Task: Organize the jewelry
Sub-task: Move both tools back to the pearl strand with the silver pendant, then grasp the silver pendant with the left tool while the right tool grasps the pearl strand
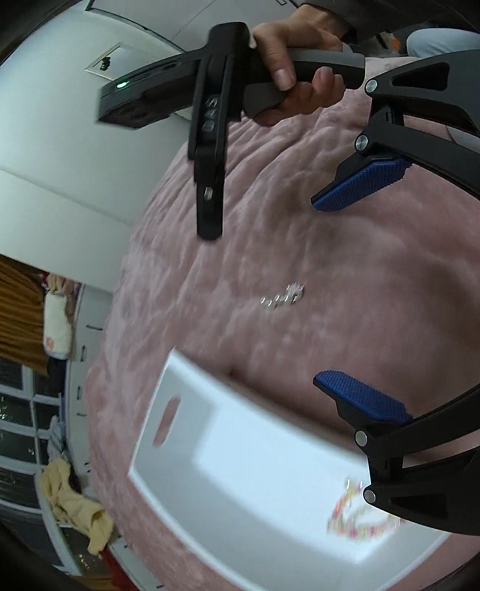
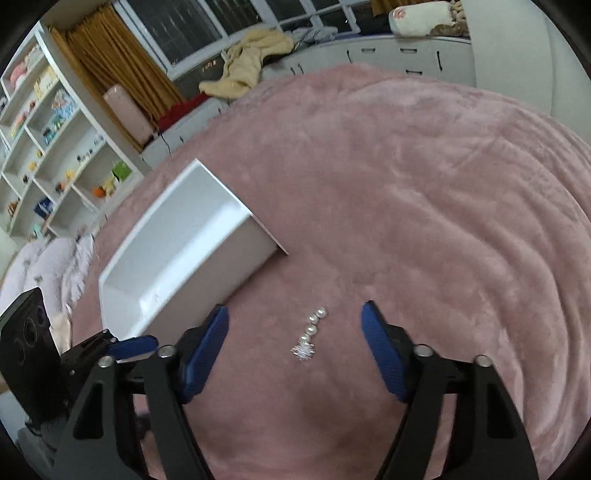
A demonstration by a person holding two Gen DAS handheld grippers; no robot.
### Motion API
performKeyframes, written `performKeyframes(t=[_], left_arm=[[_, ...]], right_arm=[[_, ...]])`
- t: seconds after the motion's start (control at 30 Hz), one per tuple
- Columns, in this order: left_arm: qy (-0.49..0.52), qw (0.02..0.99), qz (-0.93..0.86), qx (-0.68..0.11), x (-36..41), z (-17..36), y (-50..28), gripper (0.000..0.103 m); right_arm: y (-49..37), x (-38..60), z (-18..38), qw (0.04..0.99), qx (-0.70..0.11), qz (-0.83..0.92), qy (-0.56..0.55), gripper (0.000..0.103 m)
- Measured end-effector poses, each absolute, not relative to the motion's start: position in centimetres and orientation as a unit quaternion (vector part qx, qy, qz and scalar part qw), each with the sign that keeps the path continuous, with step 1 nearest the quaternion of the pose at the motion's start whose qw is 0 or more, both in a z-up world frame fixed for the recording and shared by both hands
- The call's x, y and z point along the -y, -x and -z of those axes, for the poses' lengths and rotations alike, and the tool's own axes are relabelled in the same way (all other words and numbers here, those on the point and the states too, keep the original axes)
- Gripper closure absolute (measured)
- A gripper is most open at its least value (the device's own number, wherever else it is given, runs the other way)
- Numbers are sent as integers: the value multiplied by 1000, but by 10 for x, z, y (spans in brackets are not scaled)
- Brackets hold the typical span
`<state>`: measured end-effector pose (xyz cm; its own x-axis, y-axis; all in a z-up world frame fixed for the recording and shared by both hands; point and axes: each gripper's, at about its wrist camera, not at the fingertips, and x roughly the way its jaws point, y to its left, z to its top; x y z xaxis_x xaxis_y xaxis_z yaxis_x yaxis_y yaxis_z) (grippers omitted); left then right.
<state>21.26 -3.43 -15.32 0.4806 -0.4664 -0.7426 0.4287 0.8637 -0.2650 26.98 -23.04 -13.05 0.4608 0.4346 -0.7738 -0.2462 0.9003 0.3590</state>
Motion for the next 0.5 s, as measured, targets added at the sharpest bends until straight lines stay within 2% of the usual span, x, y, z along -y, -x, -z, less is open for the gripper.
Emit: performKeyframes(t=[0.3, 0.37, 0.43, 0.5], left_arm=[[29, 840, 238, -487, 81, 226, -242, 18], [28, 841, 228, -489, 86, 235, -250, 20], [32, 839, 222, -495, 89, 243, -258, 24], [32, 841, 218, -495, 91, 248, -266, 29]], right_arm=[[-304, 201, 177, 798, -555, -229, -56, 44], [-312, 197, 189, 787, -572, -226, -45, 56], [-318, 194, 200, 775, -585, -235, -46, 64], [-321, 190, 209, 770, -593, -233, -40, 66]])
